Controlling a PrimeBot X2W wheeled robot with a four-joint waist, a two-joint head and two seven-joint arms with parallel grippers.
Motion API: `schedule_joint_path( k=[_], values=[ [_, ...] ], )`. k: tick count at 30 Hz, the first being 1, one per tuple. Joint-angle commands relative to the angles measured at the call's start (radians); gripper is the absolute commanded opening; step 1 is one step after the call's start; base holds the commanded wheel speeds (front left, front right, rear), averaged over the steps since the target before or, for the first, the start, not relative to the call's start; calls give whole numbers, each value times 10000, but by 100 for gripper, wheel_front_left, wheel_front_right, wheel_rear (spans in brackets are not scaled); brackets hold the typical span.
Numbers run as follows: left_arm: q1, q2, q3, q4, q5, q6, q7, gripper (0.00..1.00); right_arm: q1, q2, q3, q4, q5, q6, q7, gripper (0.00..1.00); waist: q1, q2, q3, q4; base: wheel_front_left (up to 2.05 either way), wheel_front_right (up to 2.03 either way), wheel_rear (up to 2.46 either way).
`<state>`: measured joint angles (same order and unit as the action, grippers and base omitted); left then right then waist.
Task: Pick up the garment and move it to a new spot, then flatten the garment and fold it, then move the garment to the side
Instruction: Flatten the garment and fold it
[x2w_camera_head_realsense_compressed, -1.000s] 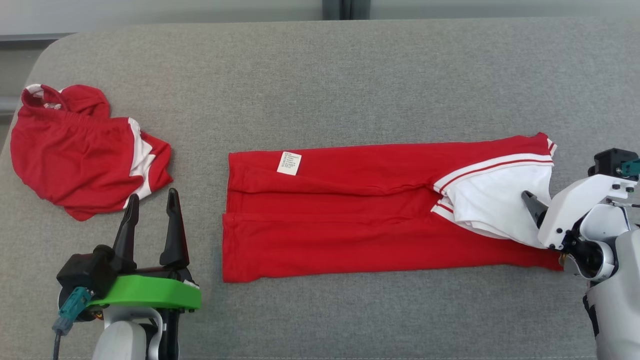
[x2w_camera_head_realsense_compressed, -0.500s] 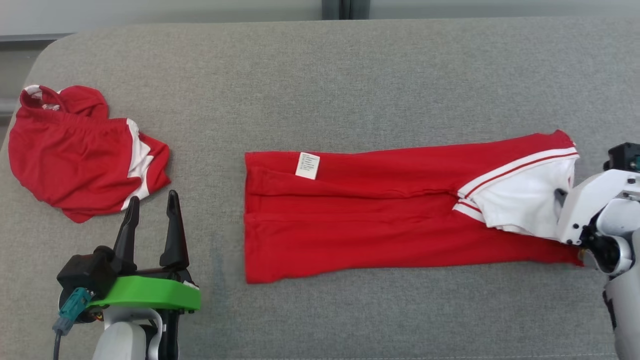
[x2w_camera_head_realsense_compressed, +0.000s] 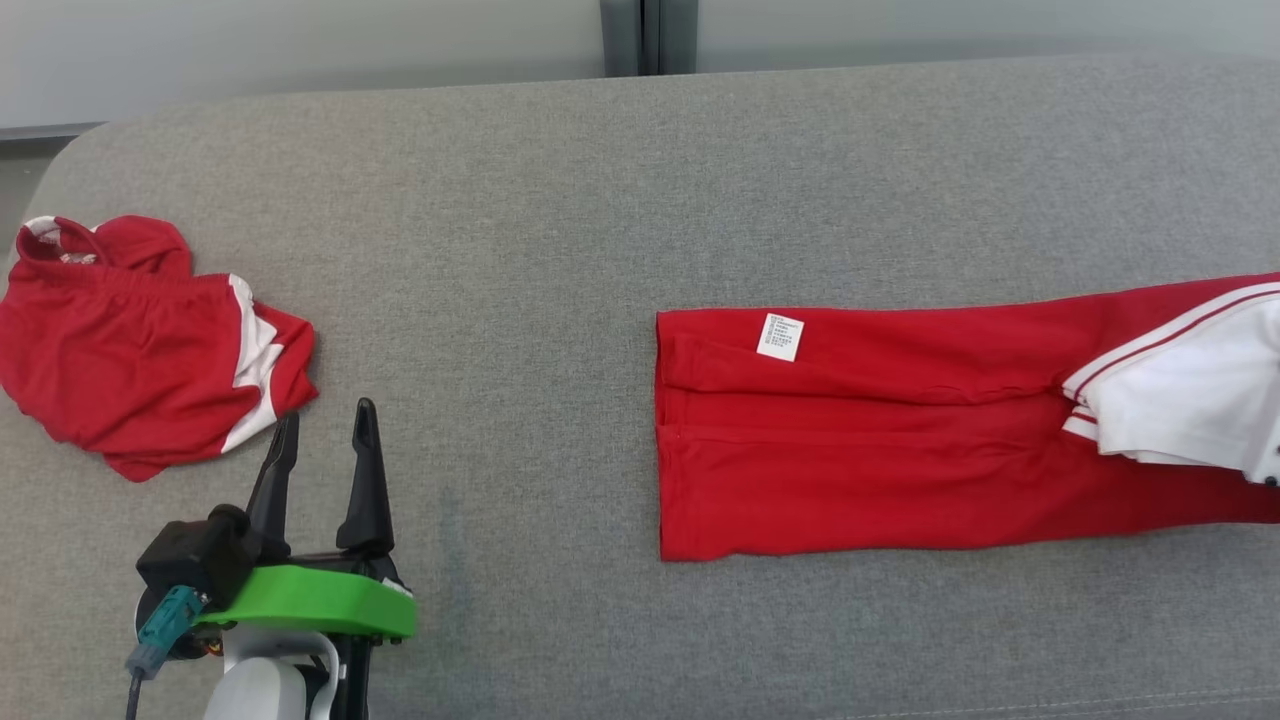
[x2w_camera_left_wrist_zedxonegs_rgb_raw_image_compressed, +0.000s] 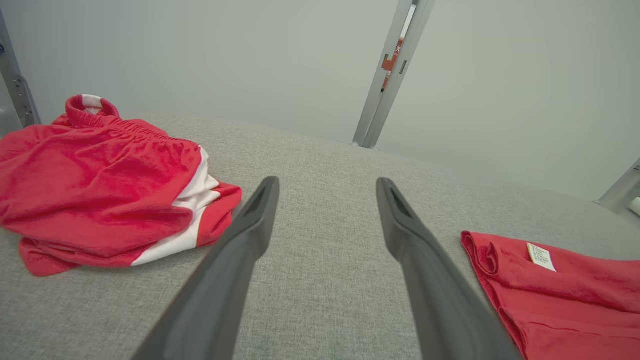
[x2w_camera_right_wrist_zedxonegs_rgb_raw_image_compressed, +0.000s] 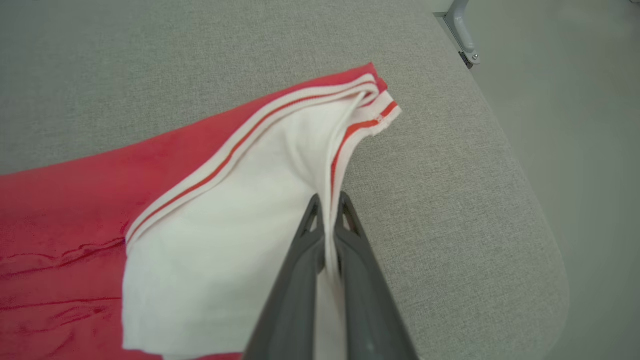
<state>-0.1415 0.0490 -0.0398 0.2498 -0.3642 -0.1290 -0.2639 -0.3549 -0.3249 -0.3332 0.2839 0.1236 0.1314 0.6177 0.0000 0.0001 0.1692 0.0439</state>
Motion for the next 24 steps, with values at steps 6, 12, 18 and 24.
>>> schedule_joint_path(
  k=[6,12,18,24],
  values=[
    [206,32,-7,27,30,-27,-3,100,596,508,1935,-1618,366,-11,636,0,0,-1,-197,-148,0,0,0],
    [56,30,-13,18,31,-27,-3,100,201,721,4212,-2269,834,-10,1230,0,0,-1,-147,-146,0,0,0],
    [-153,33,-226,71,-144,-27,-4,100,-776,1010,6289,-1567,1314,-8,1428,0,0,-1,7,68,0,0,0],
    [-357,31,-470,171,-334,-28,-3,100,-1863,1585,7792,-58,1833,-8,1199,0,0,-1,163,560,0,0,0]
  ],
)
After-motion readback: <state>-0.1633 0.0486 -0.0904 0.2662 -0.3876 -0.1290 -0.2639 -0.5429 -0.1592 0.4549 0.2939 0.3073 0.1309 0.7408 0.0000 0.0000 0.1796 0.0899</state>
